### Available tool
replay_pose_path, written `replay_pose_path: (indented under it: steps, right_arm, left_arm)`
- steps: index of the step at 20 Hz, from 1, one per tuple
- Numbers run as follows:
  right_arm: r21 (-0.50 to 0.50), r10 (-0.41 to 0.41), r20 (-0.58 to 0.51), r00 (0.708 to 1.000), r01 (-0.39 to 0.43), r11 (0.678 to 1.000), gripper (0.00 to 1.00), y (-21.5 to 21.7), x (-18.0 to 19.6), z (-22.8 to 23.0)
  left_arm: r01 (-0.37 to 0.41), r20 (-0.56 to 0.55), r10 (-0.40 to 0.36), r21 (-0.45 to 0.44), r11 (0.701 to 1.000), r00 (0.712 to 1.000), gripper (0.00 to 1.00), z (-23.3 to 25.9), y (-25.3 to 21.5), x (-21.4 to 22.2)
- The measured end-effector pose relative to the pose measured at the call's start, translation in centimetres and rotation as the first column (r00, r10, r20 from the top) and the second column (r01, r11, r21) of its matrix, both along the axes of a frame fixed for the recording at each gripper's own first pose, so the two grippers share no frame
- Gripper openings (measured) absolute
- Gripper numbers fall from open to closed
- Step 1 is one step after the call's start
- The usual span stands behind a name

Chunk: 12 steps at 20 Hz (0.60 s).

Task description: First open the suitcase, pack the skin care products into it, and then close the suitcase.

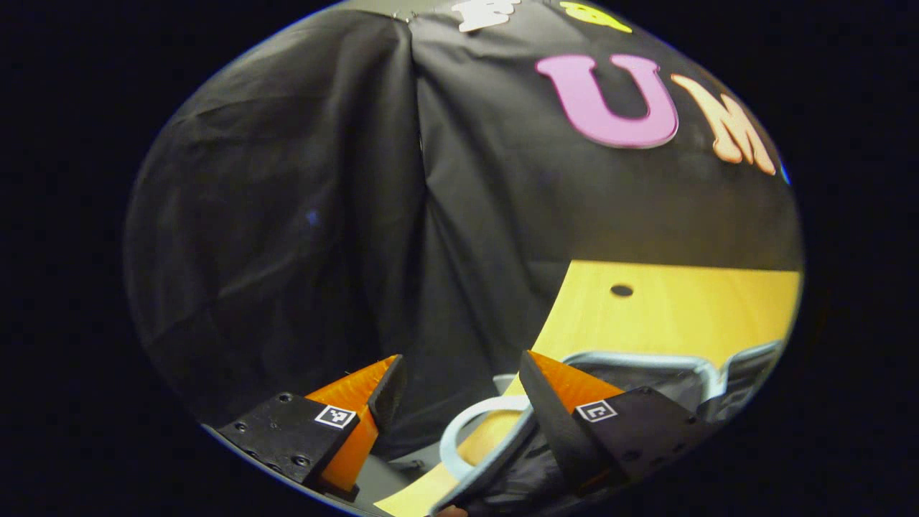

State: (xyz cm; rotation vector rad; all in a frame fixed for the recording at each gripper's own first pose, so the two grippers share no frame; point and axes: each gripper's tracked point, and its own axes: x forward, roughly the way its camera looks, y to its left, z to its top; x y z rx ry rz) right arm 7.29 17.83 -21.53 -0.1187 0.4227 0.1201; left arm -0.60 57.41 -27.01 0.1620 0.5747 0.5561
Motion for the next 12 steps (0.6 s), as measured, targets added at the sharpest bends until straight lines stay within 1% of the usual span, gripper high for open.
replay_pose_path:
  steps: [1,3,4,6,7,8,10,12]
  right_arm:
    - [0.010,0.005,0.002,1.000,-0.005,1.000,1.00,-0.6,0.0,0.1]
    - [0.033,0.009,0.001,1.000,-0.009,0.999,1.00,-2.0,-0.1,0.1]
    - [0.046,0.007,0.003,1.000,-0.007,0.999,1.00,-2.9,-0.2,0.1]
    - [0.069,-0.004,0.010,1.000,0.003,0.998,0.99,-4.8,-0.3,0.4]
    - [0.082,-0.005,0.015,1.000,0.004,0.997,0.99,-5.5,-0.4,0.6]
    - [0.091,-0.002,0.018,1.000,0.001,0.996,1.00,-6.5,-0.7,0.7]
    - [0.094,0.004,0.024,1.000,-0.006,0.996,1.00,-8.3,-1.4,1.0]
    - [0.097,-0.001,0.027,1.000,-0.002,0.995,1.00,-9.9,-1.9,0.9]
  left_arm:
    - [0.037,0.048,-0.037,0.003,0.999,0.998,0.95,3.0,-2.7,0.6]
    - [0.131,0.109,-0.129,-0.016,0.991,0.986,0.95,7.2,-7.9,1.4]
    - [0.160,0.131,-0.156,-0.024,0.987,0.979,0.95,9.8,-10.5,0.9]
    - [0.240,0.193,-0.228,-0.041,0.970,0.954,0.95,13.6,-15.5,0.1]
    - [0.274,0.222,-0.256,-0.053,0.960,0.941,0.94,14.9,-17.8,-0.3]
    - [0.318,0.247,-0.291,-0.077,0.945,0.925,0.94,14.7,-19.8,-0.7]
    - [0.392,0.285,-0.346,-0.123,0.912,0.894,0.94,16.8,-26.2,-1.7]
    - [0.450,0.297,-0.395,-0.146,0.881,0.870,0.94,16.6,-31.3,-0.8]
